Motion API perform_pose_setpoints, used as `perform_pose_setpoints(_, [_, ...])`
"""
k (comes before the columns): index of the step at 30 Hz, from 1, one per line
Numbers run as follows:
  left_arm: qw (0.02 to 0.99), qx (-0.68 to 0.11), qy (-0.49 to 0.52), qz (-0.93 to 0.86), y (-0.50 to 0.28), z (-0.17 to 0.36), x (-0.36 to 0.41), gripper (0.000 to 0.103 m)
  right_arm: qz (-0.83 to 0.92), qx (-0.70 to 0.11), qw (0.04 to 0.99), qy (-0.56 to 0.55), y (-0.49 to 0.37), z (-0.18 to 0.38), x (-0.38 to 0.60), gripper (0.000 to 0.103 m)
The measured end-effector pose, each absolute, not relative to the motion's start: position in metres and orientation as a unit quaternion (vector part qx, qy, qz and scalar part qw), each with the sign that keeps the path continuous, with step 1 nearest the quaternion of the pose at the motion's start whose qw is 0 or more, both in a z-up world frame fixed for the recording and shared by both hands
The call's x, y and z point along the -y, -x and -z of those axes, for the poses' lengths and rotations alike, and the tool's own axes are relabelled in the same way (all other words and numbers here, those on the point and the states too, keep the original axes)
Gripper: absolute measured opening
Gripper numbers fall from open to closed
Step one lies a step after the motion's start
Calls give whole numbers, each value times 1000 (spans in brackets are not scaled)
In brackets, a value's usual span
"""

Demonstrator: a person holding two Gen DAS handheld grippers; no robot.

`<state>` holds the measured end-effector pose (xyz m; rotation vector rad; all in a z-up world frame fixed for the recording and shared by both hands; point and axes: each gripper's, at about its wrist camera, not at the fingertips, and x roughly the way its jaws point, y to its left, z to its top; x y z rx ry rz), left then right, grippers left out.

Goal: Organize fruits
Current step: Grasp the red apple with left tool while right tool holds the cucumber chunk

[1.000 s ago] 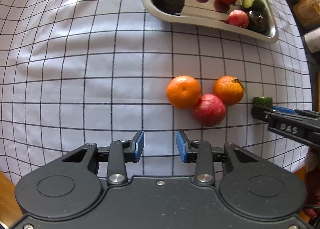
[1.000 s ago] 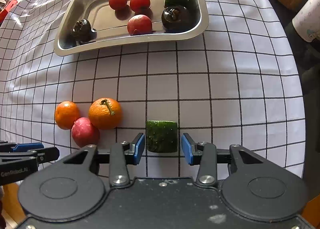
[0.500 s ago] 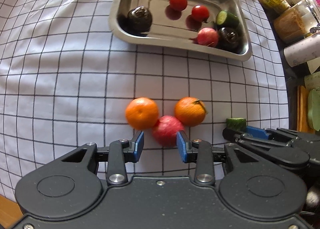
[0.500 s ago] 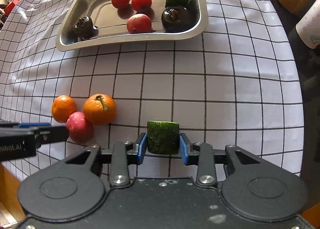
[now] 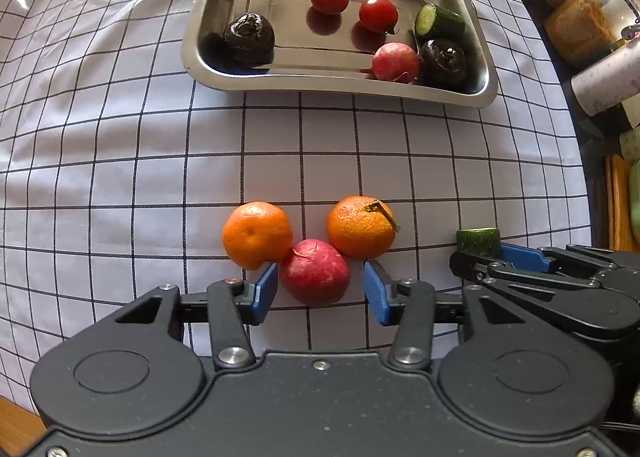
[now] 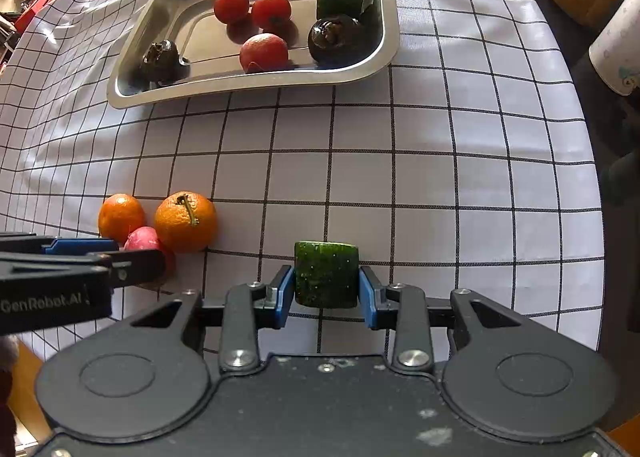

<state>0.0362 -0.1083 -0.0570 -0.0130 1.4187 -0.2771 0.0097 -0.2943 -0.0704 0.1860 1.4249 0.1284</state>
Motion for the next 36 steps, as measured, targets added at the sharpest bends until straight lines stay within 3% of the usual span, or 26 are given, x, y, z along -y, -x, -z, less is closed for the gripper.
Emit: perform_pose_setpoints(36, [733, -672, 51, 93, -11, 55, 52, 62, -69, -644, 760, -50, -9, 72, 284, 37])
